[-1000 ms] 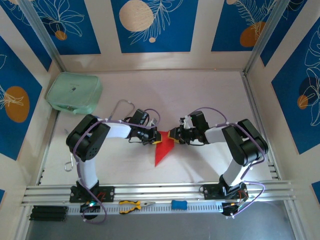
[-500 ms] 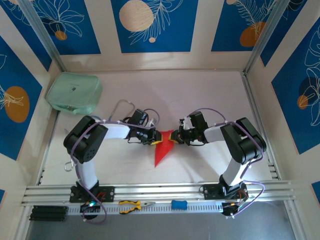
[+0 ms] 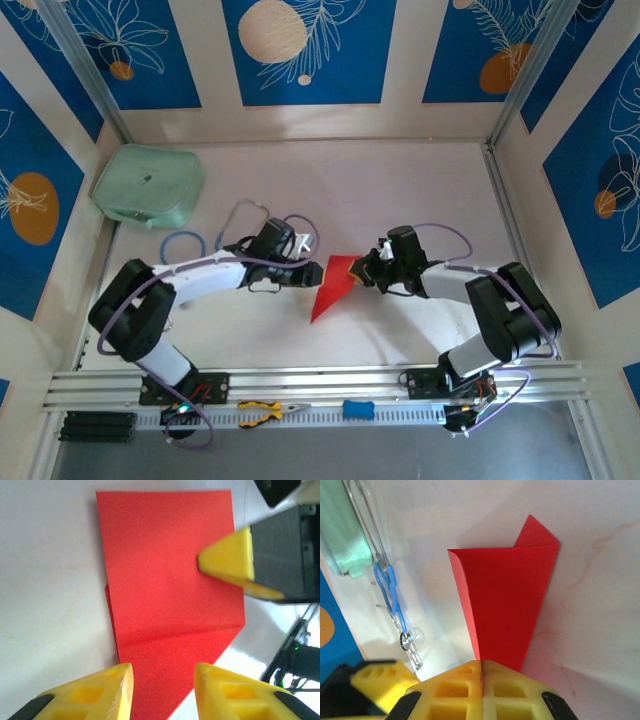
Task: Fold a paper plane with a square sheet of paper (pick it up from the middle)
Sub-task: Perform the fifth fold on the wing at the bottom-center of the table.
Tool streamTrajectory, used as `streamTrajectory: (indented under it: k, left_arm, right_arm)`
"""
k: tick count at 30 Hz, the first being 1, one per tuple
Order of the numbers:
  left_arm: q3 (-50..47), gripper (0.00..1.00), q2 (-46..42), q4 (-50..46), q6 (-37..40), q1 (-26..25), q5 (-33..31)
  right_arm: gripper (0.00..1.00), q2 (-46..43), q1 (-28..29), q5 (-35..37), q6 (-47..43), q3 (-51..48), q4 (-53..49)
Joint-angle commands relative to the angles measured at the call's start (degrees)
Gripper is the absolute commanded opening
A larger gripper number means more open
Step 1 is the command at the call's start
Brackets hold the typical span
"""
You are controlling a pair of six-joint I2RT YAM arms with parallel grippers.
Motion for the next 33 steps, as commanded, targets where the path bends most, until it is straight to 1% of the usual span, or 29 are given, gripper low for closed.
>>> streamTrajectory:
  k: [1,5,9,12,15,18,22,29,33]
  left_arm:
    - [-0.9,0.40,-3.0,-5.7,7.1,-4.4,-8.4]
    - [-0.3,0.44,-3.6,-7.5,10.5,-10.5,-16.3]
    - [1.4,0.52,-1.8,-8.9,13.5,-15.7,-23.5]
    - [3.6,0.53,0.3,-10.2,15.7,-18.9,-28.8]
    - [5.6,0.53,2.5,-11.7,17.4,-21.2,-32.8]
    - [6.7,0.52,4.0,-11.9,18.6,-22.7,-34.3]
    - [8.1,0.50,6.3,-13.2,18.7,-23.5,-36.5]
    - [9.2,0.43,8.9,-14.1,18.1,-23.8,-38.0]
    - [9.4,0.36,9.4,-14.3,17.8,-23.8,-38.1]
  right_arm:
    - [0.00,-2.4,0.7,4.1,5.7,-1.8,-1.7]
    - [0.00,-4.0,1.3,6.2,9.3,-3.8,-1.1]
    - [0.00,-4.9,1.7,6.9,11.4,-4.4,-1.2]
    - [0.00,-5.0,1.9,6.8,11.6,-4.4,-1.1]
    - [0.00,-5.2,1.9,6.7,11.7,-4.3,-1.1]
    - [0.00,-5.4,1.9,6.8,11.7,-4.3,-1.2]
    - [0.00,-5.8,1.9,6.7,11.6,-4.3,-1.5]
    - [0.00,-6.3,1.7,6.5,11.4,-4.3,-1.7]
    - [0.00,-6.5,1.6,6.5,11.3,-4.4,-1.9]
